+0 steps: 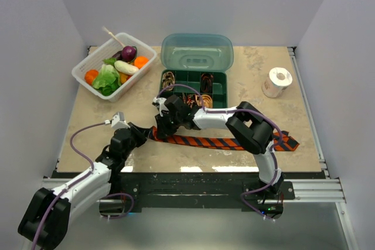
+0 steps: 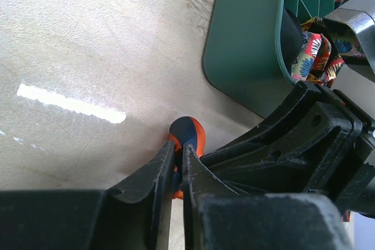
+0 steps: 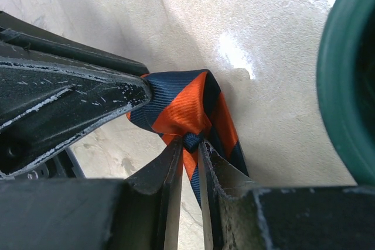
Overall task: Roll the ties
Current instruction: Roll the tie at the center of the board.
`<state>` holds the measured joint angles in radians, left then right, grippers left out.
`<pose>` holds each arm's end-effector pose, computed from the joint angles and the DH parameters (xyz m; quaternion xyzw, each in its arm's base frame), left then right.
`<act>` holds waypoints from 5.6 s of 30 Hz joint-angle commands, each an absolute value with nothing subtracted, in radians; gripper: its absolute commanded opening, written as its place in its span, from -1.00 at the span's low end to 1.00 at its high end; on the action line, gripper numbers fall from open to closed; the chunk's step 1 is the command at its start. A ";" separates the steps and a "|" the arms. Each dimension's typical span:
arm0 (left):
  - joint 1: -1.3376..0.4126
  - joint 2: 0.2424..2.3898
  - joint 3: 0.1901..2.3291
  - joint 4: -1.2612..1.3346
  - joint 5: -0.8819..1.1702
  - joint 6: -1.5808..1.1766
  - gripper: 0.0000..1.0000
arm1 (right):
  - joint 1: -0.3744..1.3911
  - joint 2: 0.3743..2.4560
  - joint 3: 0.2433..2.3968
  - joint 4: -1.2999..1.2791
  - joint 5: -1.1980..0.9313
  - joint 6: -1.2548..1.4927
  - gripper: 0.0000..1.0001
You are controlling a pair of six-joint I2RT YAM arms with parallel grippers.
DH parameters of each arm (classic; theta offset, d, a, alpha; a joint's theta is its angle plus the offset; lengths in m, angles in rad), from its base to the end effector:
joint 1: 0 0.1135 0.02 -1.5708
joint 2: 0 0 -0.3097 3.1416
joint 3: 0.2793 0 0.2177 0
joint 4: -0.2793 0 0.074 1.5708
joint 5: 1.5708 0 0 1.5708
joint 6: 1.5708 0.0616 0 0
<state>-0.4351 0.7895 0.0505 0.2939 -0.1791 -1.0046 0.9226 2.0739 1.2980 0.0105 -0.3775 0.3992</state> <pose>0.1121 -0.0400 0.1788 -0.2824 0.7950 -0.2935 0.4495 0.2568 0.3767 0.1902 -0.3048 0.8539 0.3726 0.1979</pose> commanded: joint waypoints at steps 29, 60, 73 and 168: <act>-0.439 0.862 -0.028 0.216 -0.178 -1.106 -1.00 | 0.957 1.784 1.172 -0.005 -0.118 0.368 0.07; -0.439 0.647 0.123 -0.118 -0.241 -1.043 0.26 | 1.006 1.882 1.135 0.140 -0.133 0.698 -0.05; -0.439 0.680 0.115 -0.083 -0.229 -1.026 0.25 | 1.002 1.920 1.140 0.262 -0.205 0.795 -0.08; -0.057 0.942 0.341 0.031 0.357 -0.611 0.47 | 0.988 1.836 1.167 -0.235 0.012 0.229 -0.47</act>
<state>-0.0639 0.9882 0.3809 -0.0380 0.2935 -0.5907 0.9836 1.9144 1.1984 -0.1738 -0.0174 0.2947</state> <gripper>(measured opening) 0.738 0.263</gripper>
